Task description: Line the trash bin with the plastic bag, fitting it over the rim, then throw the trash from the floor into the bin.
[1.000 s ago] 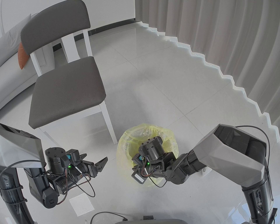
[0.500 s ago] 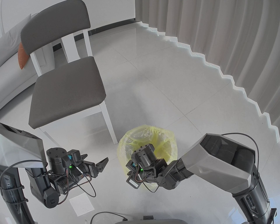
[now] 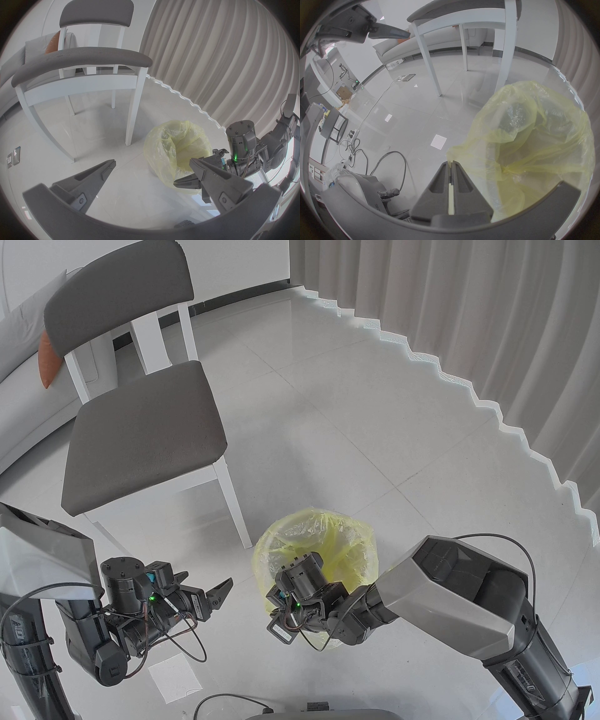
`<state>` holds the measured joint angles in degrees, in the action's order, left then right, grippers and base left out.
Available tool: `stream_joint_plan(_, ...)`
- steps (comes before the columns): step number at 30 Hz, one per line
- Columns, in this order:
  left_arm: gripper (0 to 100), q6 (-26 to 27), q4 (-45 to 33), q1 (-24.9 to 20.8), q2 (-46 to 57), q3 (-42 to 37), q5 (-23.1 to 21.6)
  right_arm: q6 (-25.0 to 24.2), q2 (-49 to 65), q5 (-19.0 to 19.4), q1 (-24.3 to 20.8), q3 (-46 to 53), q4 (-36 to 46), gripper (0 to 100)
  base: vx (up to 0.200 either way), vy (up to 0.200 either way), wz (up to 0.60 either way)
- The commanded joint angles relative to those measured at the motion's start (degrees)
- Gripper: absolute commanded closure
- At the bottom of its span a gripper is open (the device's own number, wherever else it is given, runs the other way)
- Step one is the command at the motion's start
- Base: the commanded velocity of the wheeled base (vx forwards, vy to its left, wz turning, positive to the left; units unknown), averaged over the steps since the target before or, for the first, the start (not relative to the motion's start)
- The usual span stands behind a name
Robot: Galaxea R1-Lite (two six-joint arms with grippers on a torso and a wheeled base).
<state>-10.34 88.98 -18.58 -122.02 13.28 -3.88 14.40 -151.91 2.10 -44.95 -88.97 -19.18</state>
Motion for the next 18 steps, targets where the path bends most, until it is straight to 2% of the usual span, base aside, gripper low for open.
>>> stream_joint_plan(1,0,-0.03,1.02,0.03,0.2,-0.09,0.01,0.02,-0.06,0.01,-0.05,0.2,-0.07,0,0.0,0.0,0.0)
stream_joint_plan(18,0,-0.03,1.02,-0.32,-1.12,0.96,0.01,-1.04,13.13,-0.69,0.12,12.68,-0.86,0,0.0,0.0,0.0)
